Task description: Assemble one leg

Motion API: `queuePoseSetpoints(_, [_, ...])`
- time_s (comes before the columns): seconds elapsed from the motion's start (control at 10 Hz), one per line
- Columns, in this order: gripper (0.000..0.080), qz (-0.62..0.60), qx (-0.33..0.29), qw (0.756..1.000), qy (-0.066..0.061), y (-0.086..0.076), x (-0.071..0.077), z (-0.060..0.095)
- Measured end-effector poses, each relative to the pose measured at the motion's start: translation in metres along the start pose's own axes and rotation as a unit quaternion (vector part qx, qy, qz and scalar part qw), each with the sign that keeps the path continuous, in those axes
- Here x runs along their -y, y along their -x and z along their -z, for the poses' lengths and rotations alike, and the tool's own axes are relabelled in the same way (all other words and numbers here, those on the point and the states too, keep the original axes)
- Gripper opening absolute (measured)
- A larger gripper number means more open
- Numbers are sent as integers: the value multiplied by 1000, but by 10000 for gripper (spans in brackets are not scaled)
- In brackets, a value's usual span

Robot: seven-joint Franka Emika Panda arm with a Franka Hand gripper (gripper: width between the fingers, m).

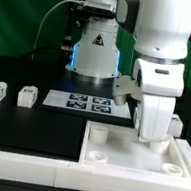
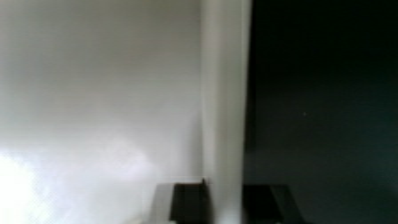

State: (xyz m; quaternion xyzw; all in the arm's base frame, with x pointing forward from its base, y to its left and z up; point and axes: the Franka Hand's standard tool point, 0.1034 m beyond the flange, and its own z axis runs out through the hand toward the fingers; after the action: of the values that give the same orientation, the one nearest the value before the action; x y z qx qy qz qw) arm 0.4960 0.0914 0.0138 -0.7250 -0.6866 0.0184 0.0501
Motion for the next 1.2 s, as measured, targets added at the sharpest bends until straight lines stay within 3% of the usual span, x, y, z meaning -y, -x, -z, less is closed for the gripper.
queuePoseSetpoints(0.8, [72, 0, -1, 1000, 2, 0, 0, -1])
queuePoseSetpoints(0.9, [166, 0, -1, 1000, 2, 0, 0, -1])
queuePoseSetpoints(1.0, [367, 0, -1, 1000, 1, 1, 0, -1])
queuePoseSetpoints(1.1, [503, -1, -1, 1000, 1, 1, 0, -1])
queuePoseSetpoints(1.2, [503, -1, -1, 1000, 1, 1, 0, -1])
